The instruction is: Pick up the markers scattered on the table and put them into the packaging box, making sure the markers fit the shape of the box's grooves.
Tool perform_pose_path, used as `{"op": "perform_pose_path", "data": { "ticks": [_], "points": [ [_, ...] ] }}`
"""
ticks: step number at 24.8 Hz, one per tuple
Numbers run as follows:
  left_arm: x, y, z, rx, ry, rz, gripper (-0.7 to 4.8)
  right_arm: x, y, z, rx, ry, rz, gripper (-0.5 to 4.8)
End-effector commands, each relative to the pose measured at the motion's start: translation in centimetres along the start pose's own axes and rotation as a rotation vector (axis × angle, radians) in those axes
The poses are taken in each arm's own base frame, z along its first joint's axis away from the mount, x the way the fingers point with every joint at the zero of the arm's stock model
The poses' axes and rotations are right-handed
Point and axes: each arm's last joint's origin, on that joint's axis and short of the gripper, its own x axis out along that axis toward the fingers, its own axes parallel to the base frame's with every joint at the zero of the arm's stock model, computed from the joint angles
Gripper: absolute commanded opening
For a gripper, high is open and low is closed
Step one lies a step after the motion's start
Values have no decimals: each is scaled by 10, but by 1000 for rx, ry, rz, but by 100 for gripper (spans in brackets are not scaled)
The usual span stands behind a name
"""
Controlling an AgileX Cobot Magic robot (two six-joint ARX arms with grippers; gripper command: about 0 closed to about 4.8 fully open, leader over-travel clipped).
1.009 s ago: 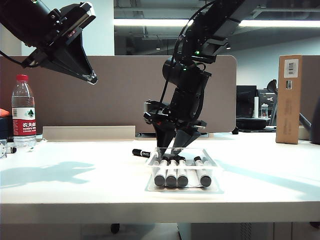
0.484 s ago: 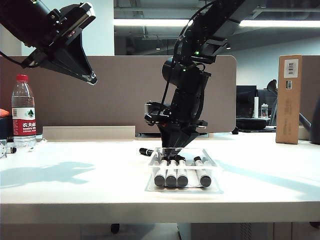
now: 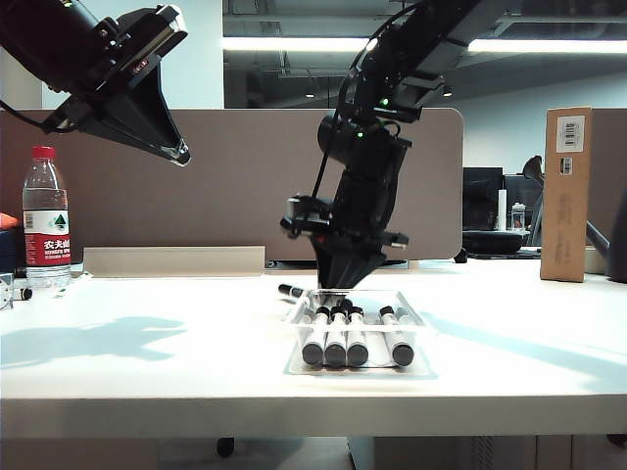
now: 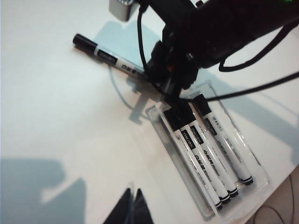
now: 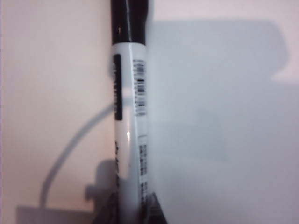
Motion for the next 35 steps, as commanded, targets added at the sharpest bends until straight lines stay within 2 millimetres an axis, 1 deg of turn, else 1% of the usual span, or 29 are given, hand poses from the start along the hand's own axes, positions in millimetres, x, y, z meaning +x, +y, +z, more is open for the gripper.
{"op": "perform_pose_path", "data": {
  "ticks": [1,2,6,11,12,17,19,26,28,29,30,32,35],
  "points": [
    [-2,-2,1,30,-7,-75,-6,-26,-3,15,73,-73,-6,-6],
    [-2,-3,2,39,-14,-105,-6,-36,-3,21,104,-99,-6,-6],
    [-2,-4,1,53,-12,-122,-6,-60,-5,29,184,-121,-5,-6],
    [-2,-4,1,53,-11,-122,-6,-79,-2,28,301,-75,4,-6],
    [-2,-4,1,52,-11,-122,-6,-85,0,26,324,-52,34,-6],
    [-2,-4,1,53,-11,-123,-6,-93,3,24,358,-28,91,-6],
    [-2,-4,1,52,-9,-123,-6,-100,4,22,359,-20,92,-6],
    [-2,-5,1,51,-5,-162,-6,-141,12,18,353,-65,87,-6],
    [-2,-5,1,51,-5,-164,-6,-148,17,17,350,-66,91,-6],
    [-2,-5,1,51,-5,-164,-6,-156,20,14,352,-60,92,-6],
    [-2,-5,1,52,-6,-164,-6,-156,27,12,339,-43,88,-6],
    [-2,-5,1,56,-6,-163,-6,-155,31,11,336,-25,82,-6],
    [-2,-5,1,74,-8,-163,-6,-147,38,7,331,14,84,-5]
  ]
}}
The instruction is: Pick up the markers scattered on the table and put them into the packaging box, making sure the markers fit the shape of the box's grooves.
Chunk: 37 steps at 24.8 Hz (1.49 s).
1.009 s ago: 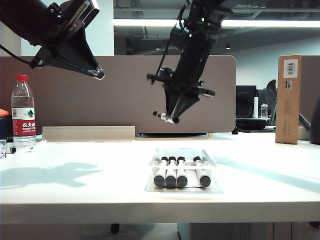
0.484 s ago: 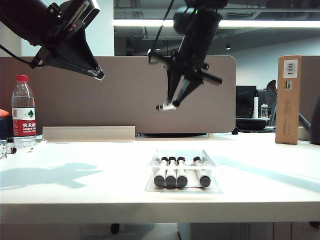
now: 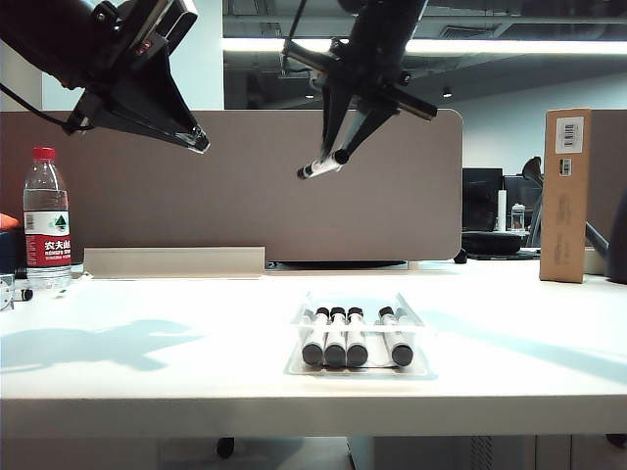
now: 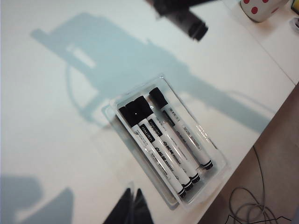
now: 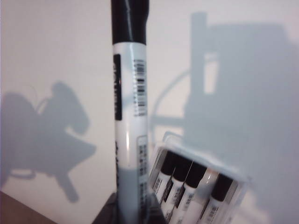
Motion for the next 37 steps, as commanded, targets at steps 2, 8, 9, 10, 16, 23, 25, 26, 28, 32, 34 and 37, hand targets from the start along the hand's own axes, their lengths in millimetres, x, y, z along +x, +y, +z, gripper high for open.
{"op": "perform_pose_path", "data": {
  "ticks": [2,8,9,10,16,23,25,26,28,32,34,37],
  "points": [
    [-1,0,2,26,-10,-4,-6,17,3,-14,13,62,-39,-5],
    [-1,0,1,23,-6,-5,-6,9,-7,-36,52,69,-50,-5],
    [-1,0,1,24,-6,-5,-6,7,-9,-42,63,67,-43,-5],
    [-1,0,1,24,-6,-5,-6,5,-11,-53,78,49,-21,-5],
    [-1,0,1,23,-6,-5,-6,18,-21,-88,200,-21,118,-6],
    [-1,-1,0,14,7,-35,-6,46,-24,-112,211,-13,105,-6],
    [-1,-2,0,14,5,-57,-6,51,-16,-118,210,-32,117,-6],
    [-1,-2,0,13,4,-64,-6,53,-14,-121,211,-36,126,-6],
    [-1,-2,0,14,4,-67,-6,59,-7,-135,212,-73,84,-6],
    [-1,-2,0,13,5,-67,-6,62,-3,-158,222,-118,58,-6],
    [-1,-2,0,14,3,-67,-6,66,-11,-171,275,-123,68,-6],
    [-1,-2,0,14,4,-67,-6,66,-16,-177,303,-141,80,-6]
  ]
}}
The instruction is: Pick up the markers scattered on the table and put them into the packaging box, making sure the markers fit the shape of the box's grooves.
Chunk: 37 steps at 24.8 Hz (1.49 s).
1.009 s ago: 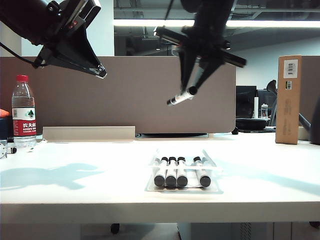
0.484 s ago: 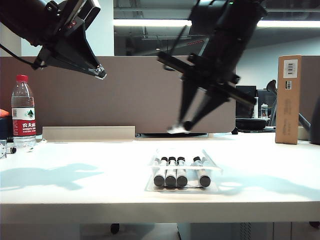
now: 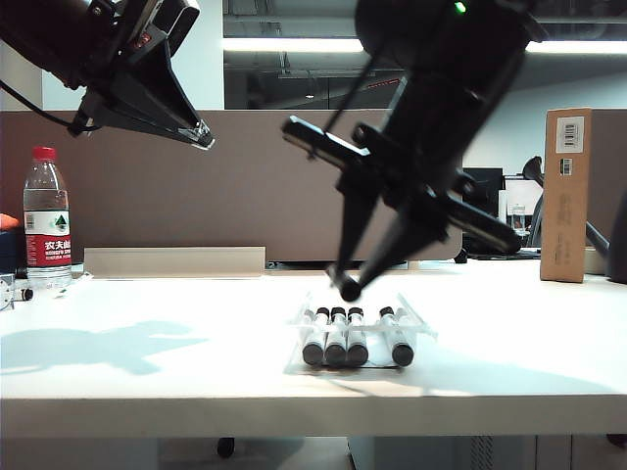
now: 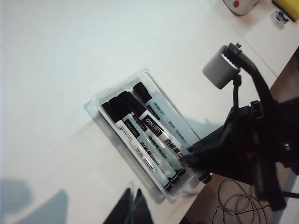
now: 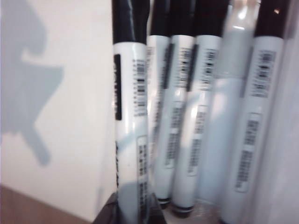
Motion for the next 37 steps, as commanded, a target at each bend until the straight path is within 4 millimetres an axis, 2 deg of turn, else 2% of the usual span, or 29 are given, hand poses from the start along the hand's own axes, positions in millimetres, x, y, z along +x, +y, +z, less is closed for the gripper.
{"op": "perform_pose_path", "data": {
  "ticks": [1,14,22,31,32,34,37],
  "points": [
    [-1,-1,2,9,-10,-6,-6,-4,-3,0,39,-48,26,-6],
    [-1,-1,1,7,-7,-6,-6,-5,-11,3,83,-77,-35,-6],
    [-1,-1,1,4,-7,-8,-6,-1,-18,-2,101,-60,-69,-5],
    [-1,-1,1,1,-4,-7,-6,0,-16,-1,96,-72,-29,-6],
    [-1,-1,1,1,-4,-7,-6,0,-15,0,89,-81,-20,-1],
    [-1,-1,1,0,-2,-8,-6,0,-15,1,87,-86,-9,52],
    [-1,-1,1,0,-2,-7,-6,0,-19,2,99,-73,-17,65]
  ]
}}
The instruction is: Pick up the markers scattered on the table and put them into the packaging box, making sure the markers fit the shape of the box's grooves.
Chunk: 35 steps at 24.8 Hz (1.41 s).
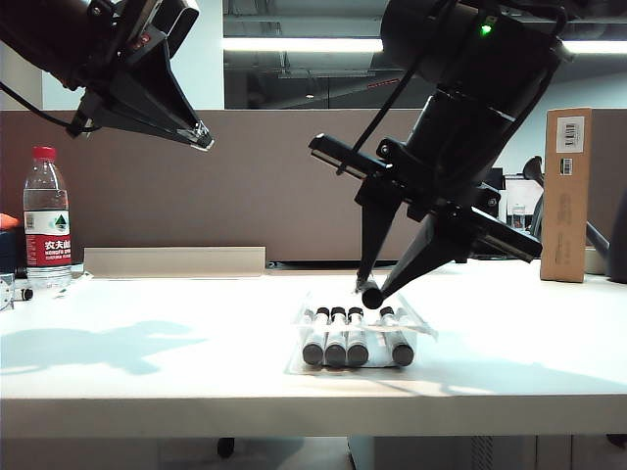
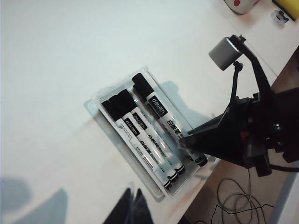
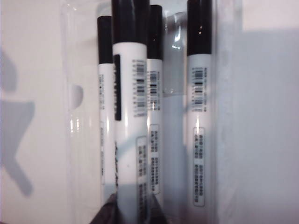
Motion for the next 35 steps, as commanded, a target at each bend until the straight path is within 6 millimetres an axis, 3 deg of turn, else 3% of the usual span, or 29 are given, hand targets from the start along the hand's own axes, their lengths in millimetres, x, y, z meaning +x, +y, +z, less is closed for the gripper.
{"op": "perform_pose_path", "data": {
  "ticks": [1,2,12,14,15,20,26,28,30,35],
  "points": [
    [-1,-1,1,5,-8,-4,-6,-1,-2,3,7,-3,1,91],
    [-1,-1,1,5,-8,-4,-6,-2,-3,4,11,-1,3,118],
    [-1,-1,1,6,-9,-3,-6,-7,1,10,13,-10,37,115],
    [-1,-1,2,7,-10,-3,-6,-18,7,13,5,-48,66,10],
    [-1,-1,2,6,-9,-3,-6,-24,8,14,3,-79,71,-1],
    [-2,-1,-1,-11,12,-8,-6,-47,11,14,0,-98,119,-1],
    [-5,-4,-6,-44,54,1,-6,-111,23,-7,-134,-408,10,-1],
    [-13,-9,-6,-31,19,29,-6,-130,29,-22,-183,-549,27,-1],
    [-34,-23,-4,10,-83,88,-6,-145,32,-36,-207,-621,121,-1],
    [-107,-72,-5,37,-375,268,-6,-186,22,-57,-481,-716,253,-1]
  ]
}}
